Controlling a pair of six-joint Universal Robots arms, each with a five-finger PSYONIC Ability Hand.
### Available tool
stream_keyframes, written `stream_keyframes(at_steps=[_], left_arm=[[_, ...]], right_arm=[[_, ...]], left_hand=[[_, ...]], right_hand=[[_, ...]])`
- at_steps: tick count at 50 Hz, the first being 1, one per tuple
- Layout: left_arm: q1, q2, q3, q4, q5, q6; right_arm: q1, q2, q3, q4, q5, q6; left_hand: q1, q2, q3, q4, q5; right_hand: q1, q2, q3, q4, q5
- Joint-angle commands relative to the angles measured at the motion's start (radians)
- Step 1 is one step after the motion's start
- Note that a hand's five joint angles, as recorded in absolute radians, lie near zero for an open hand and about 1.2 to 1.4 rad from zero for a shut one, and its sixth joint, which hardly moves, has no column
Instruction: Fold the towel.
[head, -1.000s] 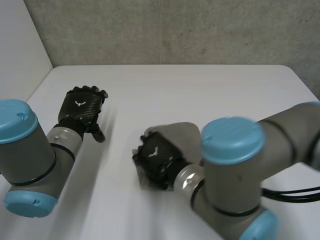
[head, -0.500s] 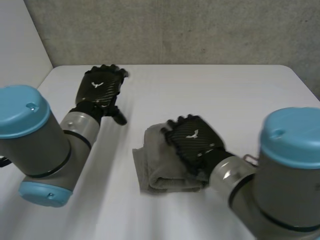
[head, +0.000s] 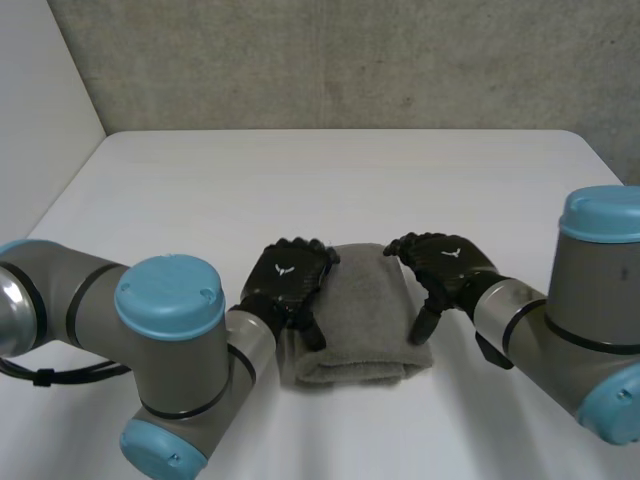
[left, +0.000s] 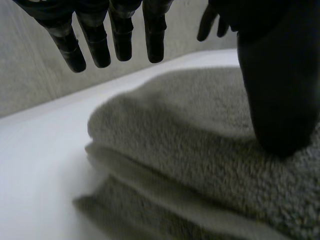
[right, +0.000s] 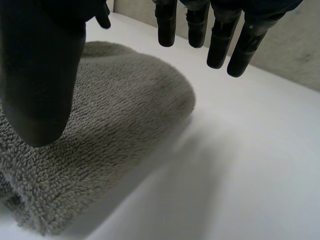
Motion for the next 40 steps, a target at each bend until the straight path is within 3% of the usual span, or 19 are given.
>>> stream_keyframes(at_steps=[1,20,24,30,32,34,35,37,38,40], left_arm=[[0.024,-0.038,-0.033,0.001,-0.003,0.005],[0.098,-0.04,-0.091,0.006,-0.005,0.123],[0.099,-0.031,-0.093,0.001,-0.005,0.121],[0.107,0.072,-0.077,-0.006,-0.003,0.111],[0.107,0.104,-0.071,-0.006,-0.005,0.111],[0.107,0.135,-0.057,-0.008,-0.003,0.112],[0.107,0.161,-0.039,-0.011,-0.005,0.112],[0.107,0.186,-0.021,-0.02,-0.005,0.112],[0.107,0.207,0.002,-0.041,-0.008,0.112],[0.108,0.227,0.032,-0.068,-0.012,0.111]], right_arm=[[0.022,0.091,-0.053,0.0,-0.019,0.017],[0.059,0.196,-0.075,-0.056,-0.009,0.015],[0.062,0.184,-0.075,-0.053,-0.003,0.012],[0.057,0.051,-0.072,-0.049,0.003,0.017],[0.051,0.011,-0.073,-0.052,0.023,0.02],[0.045,-0.05,-0.095,-0.056,0.134,0.032],[0.045,-0.05,-0.095,-0.056,0.135,0.032],[0.036,-0.089,-0.142,-0.044,0.271,0.018],[0.036,-0.089,-0.142,-0.044,0.271,0.018],[0.005,-0.118,-0.168,-0.029,0.361,0.0]], left_hand=[[-0.071,-0.028,-0.058,-0.066,-0.009],[-0.071,-0.028,-0.058,-0.066,-0.009],[-0.071,-0.028,-0.058,-0.066,-0.009],[-0.077,-0.034,-0.058,-0.066,-0.015],[-0.071,-0.028,-0.058,-0.066,-0.009],[-0.068,-0.025,-0.058,-0.066,-0.006],[-0.071,-0.028,-0.058,-0.066,-0.009],[-0.077,-0.034,-0.058,-0.066,-0.015],[-0.08,-0.037,-0.058,-0.066,-0.018],[-0.086,-0.043,-0.058,-0.066,-0.024]], right_hand=[[-0.059,-0.077,-0.053,-0.076,-0.062],[-0.059,-0.077,-0.053,-0.076,-0.062],[-0.059,-0.077,-0.053,-0.076,-0.062],[-0.059,-0.077,-0.053,-0.076,-0.062],[-0.059,-0.077,-0.053,-0.076,-0.062],[-0.059,-0.077,-0.053,-0.076,-0.062],[-0.059,-0.077,-0.053,-0.076,-0.062],[-0.059,-0.077,-0.053,-0.076,-0.062],[-0.059,-0.077,-0.053,-0.076,-0.062],[-0.059,-0.077,-0.053,-0.076,-0.062]])
